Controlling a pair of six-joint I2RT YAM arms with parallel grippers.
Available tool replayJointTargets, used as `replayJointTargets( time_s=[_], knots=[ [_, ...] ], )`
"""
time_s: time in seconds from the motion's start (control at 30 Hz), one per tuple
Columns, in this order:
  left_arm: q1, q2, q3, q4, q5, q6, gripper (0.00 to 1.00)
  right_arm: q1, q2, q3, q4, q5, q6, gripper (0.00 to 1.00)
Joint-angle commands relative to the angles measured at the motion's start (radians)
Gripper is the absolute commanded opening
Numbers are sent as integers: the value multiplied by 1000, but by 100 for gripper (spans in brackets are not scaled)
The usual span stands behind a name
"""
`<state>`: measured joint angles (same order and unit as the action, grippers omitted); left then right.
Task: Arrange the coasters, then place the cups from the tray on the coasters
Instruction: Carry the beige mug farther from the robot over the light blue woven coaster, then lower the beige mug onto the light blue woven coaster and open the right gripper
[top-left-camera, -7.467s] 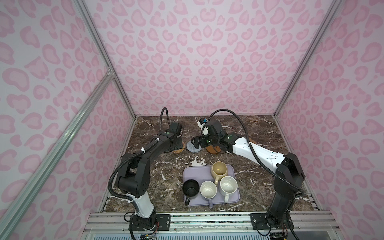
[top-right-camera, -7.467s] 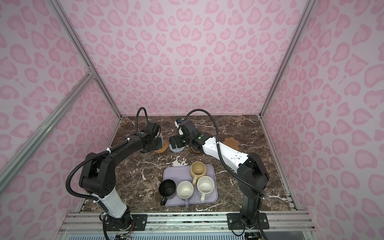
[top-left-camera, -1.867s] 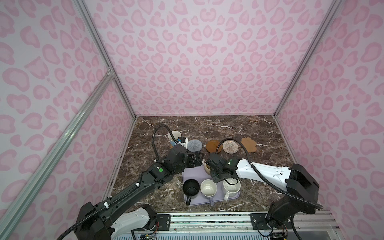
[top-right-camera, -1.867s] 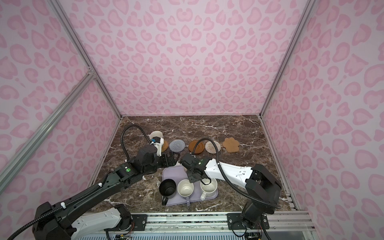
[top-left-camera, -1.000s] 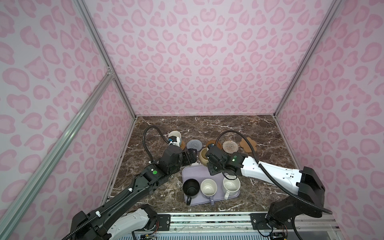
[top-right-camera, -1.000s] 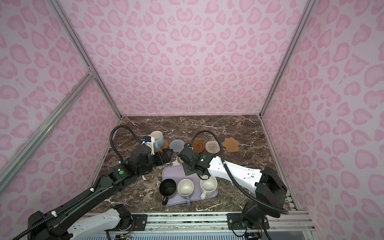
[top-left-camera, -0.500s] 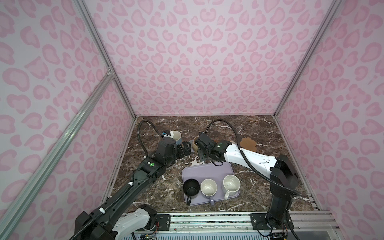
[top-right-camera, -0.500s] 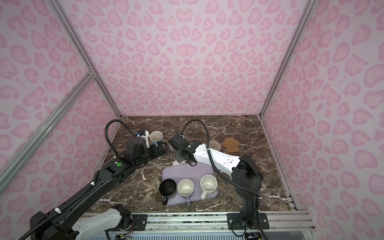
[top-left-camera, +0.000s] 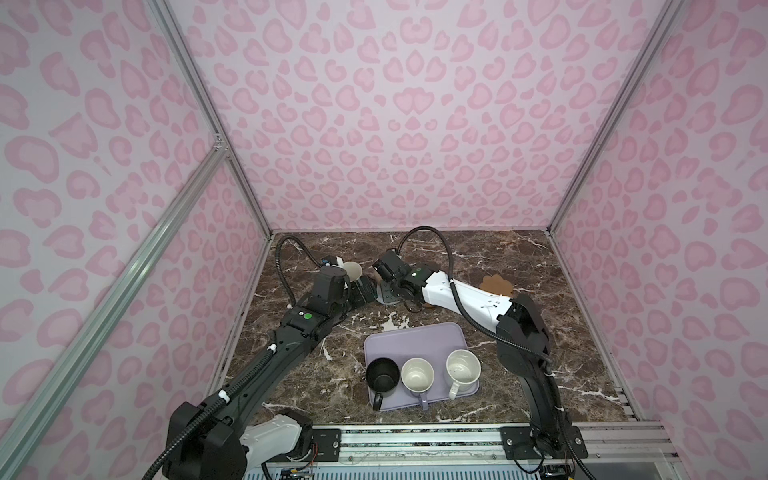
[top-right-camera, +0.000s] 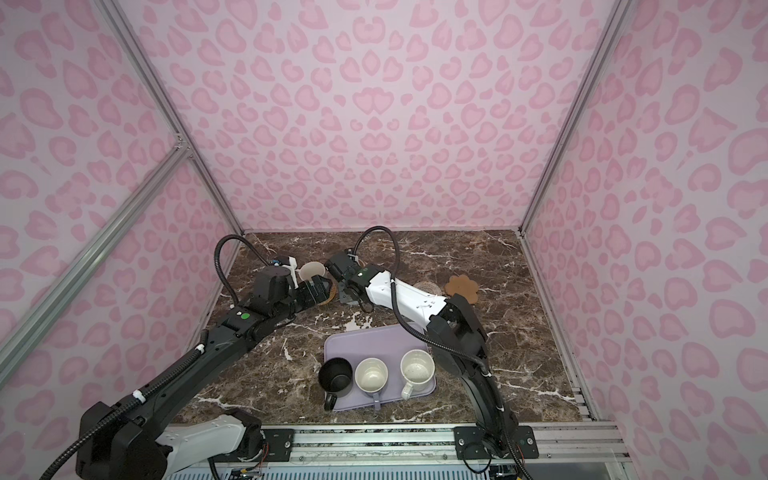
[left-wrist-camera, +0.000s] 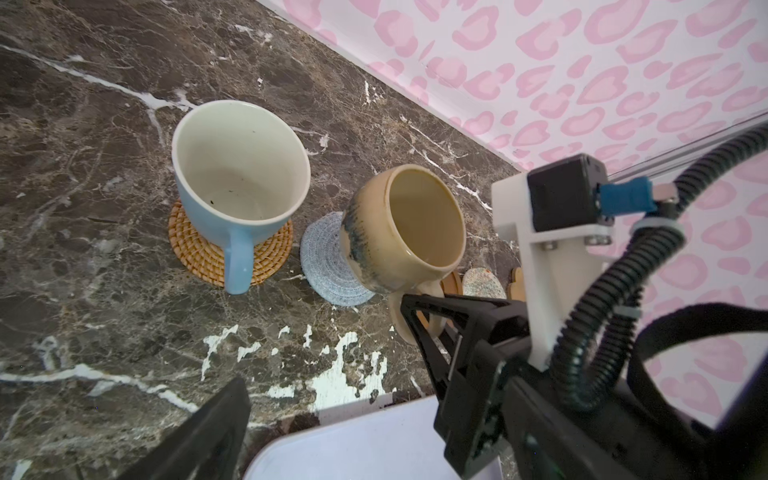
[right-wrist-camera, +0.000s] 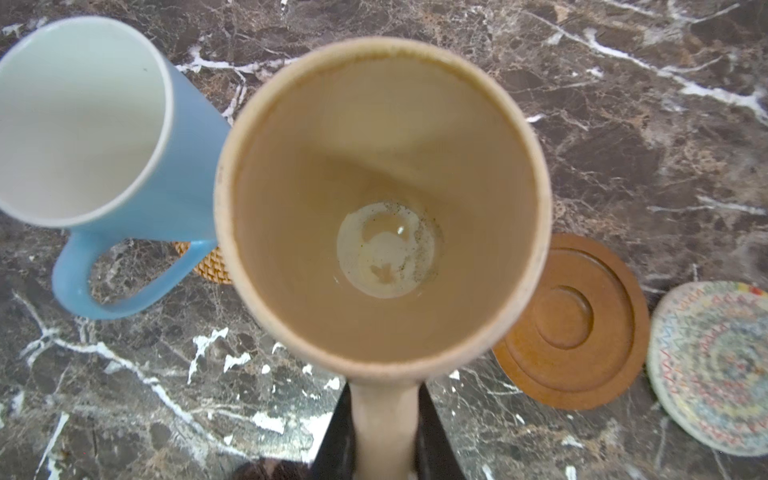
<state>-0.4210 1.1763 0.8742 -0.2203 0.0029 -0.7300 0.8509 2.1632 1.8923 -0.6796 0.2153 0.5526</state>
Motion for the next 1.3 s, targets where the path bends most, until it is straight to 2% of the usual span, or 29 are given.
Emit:
replayJointTargets(
  time_s=[0.0,0.17,0.5,1.27],
  knots=[
    [8,5,-22,51,3,-13,97,0,37,55,6,46,32,0],
    [13,4,-20,20,-66,-16,97,-1,87,95,-6,48,46,0],
    [16,17,-27,30,-41,-14,97,-2,122,104,-13,65,69,0],
    [16,-32,-56,24,-67,-16,97,16,122,76,-49,52,92,0]
  ],
)
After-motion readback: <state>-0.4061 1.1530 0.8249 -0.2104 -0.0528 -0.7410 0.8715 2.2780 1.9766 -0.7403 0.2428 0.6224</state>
